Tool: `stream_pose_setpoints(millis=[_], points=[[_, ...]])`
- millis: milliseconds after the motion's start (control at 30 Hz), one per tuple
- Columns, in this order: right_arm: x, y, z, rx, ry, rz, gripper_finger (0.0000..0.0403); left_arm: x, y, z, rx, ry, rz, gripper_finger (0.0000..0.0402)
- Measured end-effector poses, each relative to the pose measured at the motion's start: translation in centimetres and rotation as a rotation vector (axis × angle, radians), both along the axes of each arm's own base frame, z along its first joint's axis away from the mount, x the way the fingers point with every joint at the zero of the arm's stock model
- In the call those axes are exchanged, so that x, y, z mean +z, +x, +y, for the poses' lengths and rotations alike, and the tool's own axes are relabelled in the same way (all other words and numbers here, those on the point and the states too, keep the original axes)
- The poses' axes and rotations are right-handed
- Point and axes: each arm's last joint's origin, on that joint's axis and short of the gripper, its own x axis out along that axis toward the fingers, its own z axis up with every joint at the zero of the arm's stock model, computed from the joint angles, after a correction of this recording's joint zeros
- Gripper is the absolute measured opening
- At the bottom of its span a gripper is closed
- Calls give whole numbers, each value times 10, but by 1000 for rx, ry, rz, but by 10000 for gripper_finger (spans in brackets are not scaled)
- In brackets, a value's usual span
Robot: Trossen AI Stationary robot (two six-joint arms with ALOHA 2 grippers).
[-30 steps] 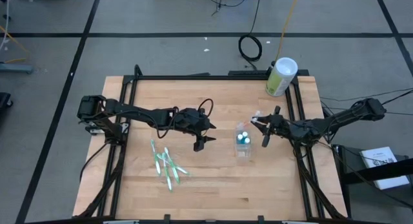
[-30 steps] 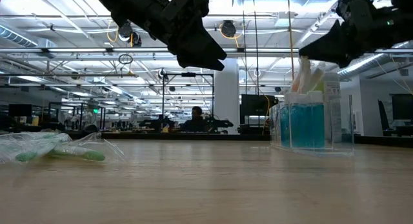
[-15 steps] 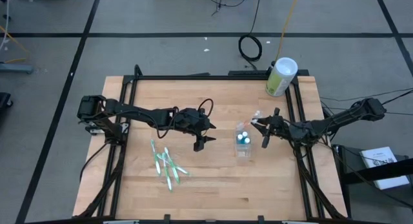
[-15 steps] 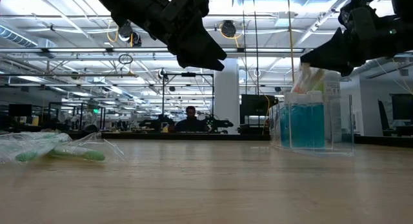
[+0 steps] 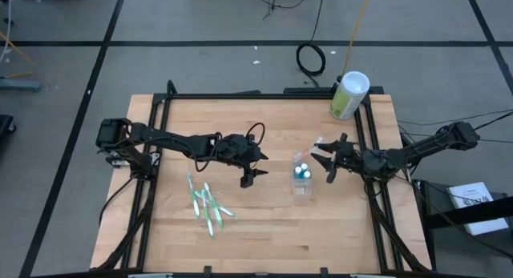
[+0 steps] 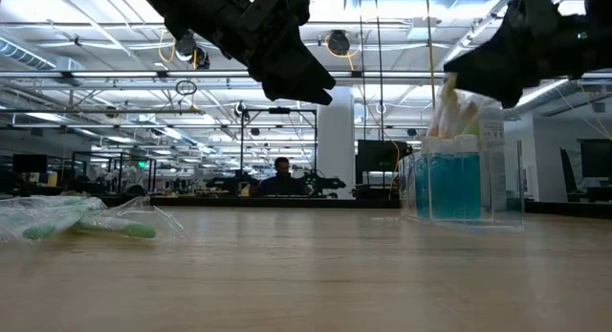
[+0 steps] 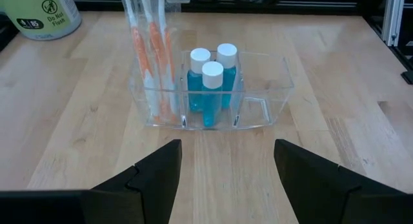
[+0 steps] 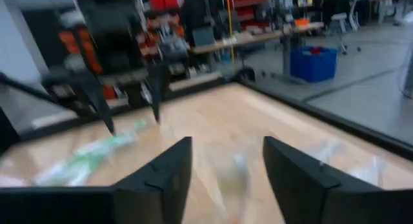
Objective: Pick & Place toothbrushing station
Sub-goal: Put the orange toothbrush into the top of the transparent organizer, then put the green toothbrush into the bottom of the transparent organizer
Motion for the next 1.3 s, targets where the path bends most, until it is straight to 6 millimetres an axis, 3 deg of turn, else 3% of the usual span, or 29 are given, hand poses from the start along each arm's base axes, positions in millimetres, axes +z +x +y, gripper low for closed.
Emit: stream_pose_setpoints(millis=[200,367,633,833,1300], points=[[14,-4,0,62,-21,-110,255,0,0,0,4,-7,1,253],[27,-8,0,84,-71,-216,280,-2,-5,0,8,-25,63,253],[53,-17,1,148,-230,-454,277,34,-57,-2,130,-59,230,253],[52,-16,2,151,-276,-429,275,48,-90,-19,192,-162,343,253],[53,-16,1,121,-383,-413,268,11,-117,-79,612,-433,751,253]])
